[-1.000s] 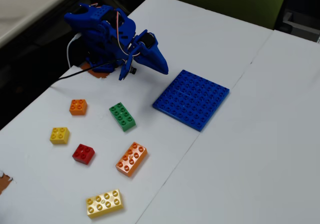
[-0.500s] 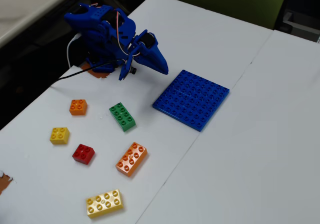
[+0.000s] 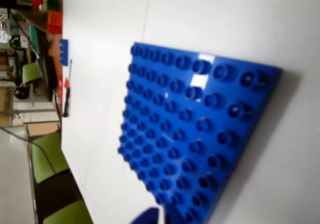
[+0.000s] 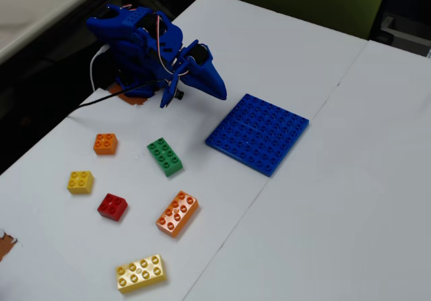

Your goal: Pick up the 2x2 orange block and go up the 8x8 blue block.

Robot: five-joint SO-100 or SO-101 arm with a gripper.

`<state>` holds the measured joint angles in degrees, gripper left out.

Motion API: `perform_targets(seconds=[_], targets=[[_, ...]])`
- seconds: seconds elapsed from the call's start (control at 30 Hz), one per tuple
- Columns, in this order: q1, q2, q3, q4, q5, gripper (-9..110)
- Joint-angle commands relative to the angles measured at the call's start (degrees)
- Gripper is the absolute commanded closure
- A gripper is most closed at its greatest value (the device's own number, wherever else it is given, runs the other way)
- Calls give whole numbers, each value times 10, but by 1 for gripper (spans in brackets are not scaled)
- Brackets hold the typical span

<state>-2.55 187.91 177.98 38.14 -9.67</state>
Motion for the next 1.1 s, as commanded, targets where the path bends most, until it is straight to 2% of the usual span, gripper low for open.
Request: perform_targets(seconds=[0.0, 0.13, 0.2, 0.33, 0.4, 0.7, 0.9, 1.07], targets=[[-7, 24, 25, 0, -16, 101], [-18, 20, 25, -17, -40, 101], [-12, 11, 18, -55, -85, 101], [4, -39, -47, -52, -171, 99], [12, -85, -112, -5, -214, 94], [56, -317, -482, 286, -367, 95], [134, -432, -633, 476, -563, 93], [256, -474, -669, 545, -751, 91]])
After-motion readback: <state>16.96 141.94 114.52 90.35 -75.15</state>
